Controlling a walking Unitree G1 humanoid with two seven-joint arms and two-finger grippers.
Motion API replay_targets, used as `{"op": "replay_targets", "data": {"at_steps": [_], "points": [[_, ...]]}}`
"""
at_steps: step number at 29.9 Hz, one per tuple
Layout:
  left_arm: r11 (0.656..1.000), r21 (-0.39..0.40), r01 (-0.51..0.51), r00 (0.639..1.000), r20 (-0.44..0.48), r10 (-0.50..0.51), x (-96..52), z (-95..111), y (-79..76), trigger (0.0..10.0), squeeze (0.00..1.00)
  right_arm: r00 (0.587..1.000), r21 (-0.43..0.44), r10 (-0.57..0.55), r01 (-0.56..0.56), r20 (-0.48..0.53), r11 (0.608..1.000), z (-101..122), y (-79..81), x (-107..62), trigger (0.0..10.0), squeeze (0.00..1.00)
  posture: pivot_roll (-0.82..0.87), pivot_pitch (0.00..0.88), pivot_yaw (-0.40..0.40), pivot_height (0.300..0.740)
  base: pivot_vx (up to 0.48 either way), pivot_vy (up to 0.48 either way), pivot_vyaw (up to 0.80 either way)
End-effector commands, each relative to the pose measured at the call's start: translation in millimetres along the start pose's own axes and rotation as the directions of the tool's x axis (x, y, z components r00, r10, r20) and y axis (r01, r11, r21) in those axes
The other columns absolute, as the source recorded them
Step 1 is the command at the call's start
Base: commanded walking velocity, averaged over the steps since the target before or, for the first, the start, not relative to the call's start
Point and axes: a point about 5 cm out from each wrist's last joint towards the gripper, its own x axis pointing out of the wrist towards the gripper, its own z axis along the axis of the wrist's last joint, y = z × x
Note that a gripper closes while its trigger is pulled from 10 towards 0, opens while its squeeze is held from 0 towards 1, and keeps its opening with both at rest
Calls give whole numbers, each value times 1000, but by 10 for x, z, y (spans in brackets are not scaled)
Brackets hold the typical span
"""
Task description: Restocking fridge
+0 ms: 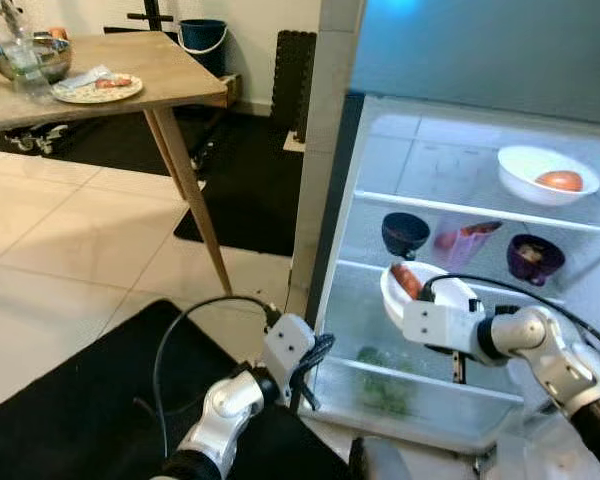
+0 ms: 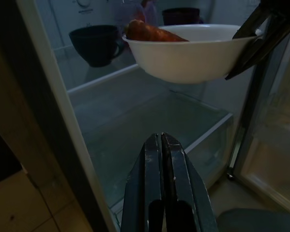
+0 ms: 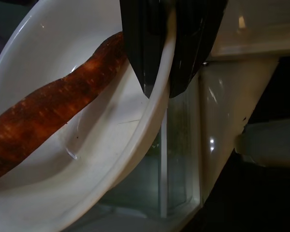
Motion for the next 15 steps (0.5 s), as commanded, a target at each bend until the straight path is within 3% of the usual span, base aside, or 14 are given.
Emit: {"op": "replay_targets", "data": {"at_steps": [1,9,15], "points": [[1000,6,-4,1000,7,4,1,25,21,10000,0,1000,-1,-30,30,-2,1000,-1,-69,-68,10000,0,-115,10,-63,522,0,0,0],[1000,11,-14,999,40,14,32,102,45,10000,0,998,-6,-54,54,15,999,29,-165,-160,10000,0,-116,7,-65,497,0,0,0],[999,3,-37,994,103,36,57,231,102,10000,0,998,-56,-62,62,-1,996,12,-307,-353,10000,0,-113,4,-68,497,0,0,0]]}}
